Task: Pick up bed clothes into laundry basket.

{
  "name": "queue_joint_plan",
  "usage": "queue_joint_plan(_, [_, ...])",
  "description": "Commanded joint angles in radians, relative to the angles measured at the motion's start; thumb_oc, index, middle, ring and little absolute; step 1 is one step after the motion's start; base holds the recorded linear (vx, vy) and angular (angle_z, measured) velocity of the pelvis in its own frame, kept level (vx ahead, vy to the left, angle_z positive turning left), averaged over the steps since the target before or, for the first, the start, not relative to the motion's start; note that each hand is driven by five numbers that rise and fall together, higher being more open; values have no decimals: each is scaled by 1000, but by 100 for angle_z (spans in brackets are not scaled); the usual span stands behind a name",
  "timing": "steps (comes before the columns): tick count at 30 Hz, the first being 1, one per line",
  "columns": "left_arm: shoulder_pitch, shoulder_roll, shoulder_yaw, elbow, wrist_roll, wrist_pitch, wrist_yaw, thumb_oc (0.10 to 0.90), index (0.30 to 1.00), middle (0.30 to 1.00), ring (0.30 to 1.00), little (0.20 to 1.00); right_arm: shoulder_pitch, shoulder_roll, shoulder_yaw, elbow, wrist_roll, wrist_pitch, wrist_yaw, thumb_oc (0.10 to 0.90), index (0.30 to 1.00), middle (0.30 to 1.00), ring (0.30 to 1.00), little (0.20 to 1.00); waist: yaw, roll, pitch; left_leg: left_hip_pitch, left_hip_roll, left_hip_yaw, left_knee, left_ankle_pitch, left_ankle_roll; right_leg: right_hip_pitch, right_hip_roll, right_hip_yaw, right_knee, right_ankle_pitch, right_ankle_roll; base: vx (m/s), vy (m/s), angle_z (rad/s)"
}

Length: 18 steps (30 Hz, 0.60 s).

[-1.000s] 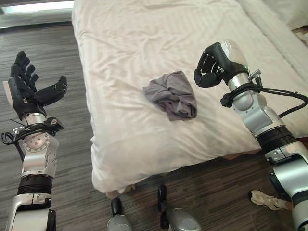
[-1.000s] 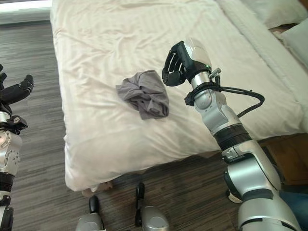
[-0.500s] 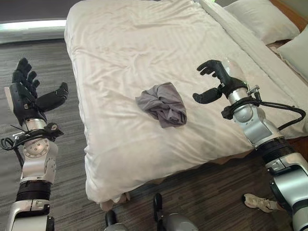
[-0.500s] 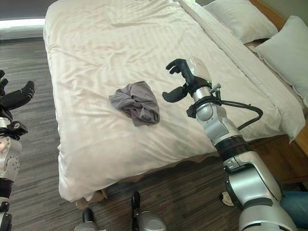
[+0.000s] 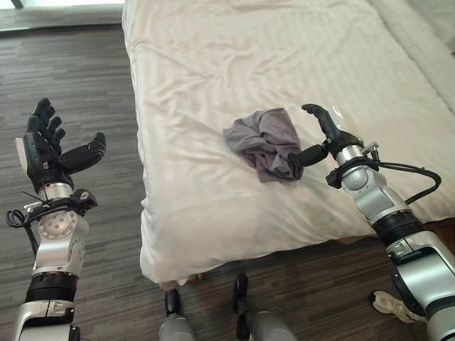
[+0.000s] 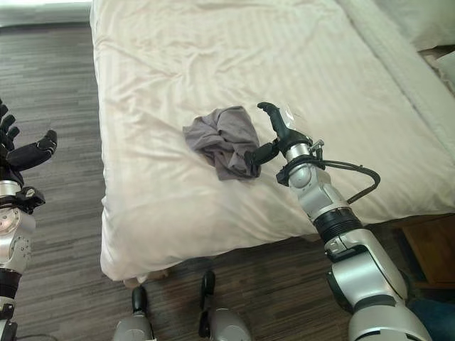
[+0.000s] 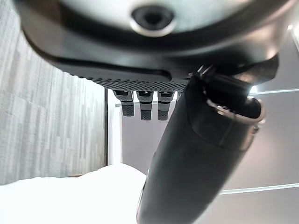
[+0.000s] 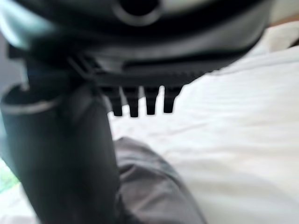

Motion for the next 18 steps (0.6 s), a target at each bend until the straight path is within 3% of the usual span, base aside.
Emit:
queue_joint_plan(1, [-138, 58, -19, -75, 70, -104, 20, 800, 900, 900, 900, 900, -167, -5, -20, 22, -3, -34, -100, 800, 900, 900, 900, 900, 15, -18, 1, -7, 22, 73, 1, 13, -24, 56, -65, -18, 4, -144, 90, -51, -62, 2])
queue_joint_plan(8, [-147, 29, -31, -88, 66, -121, 25, 800, 900, 900, 900, 900, -172, 37, 0, 35, -4, -38, -110, 800, 900, 900, 900, 900, 29, -8, 27, -85, 25, 45, 1, 37, -31, -4, -63, -28, 4, -134, 88, -23, -43, 9])
queue_joint_plan(9, [-146, 20, -37, -89, 70, -121, 24, 800, 900, 900, 900, 900, -172, 48, 10, 41, -5, -40, -103, 400, 300, 300, 300, 300, 34, -2, 38, -100, 25, 43, 1, 43, -33, -16, -64, -31, 4, -132, 89, 0, 0, 0])
queue_joint_plan(18, [-110, -8, -49, -103, 58, -124, 9, 800, 900, 900, 900, 900, -157, 62, 28, 27, -6, -35, -87, 400, 300, 300, 300, 300, 27, 11, 35, -83, 30, 51, 1, 34, -32, -3, -61, -24, 4, -141, 84, -2, 1, 0])
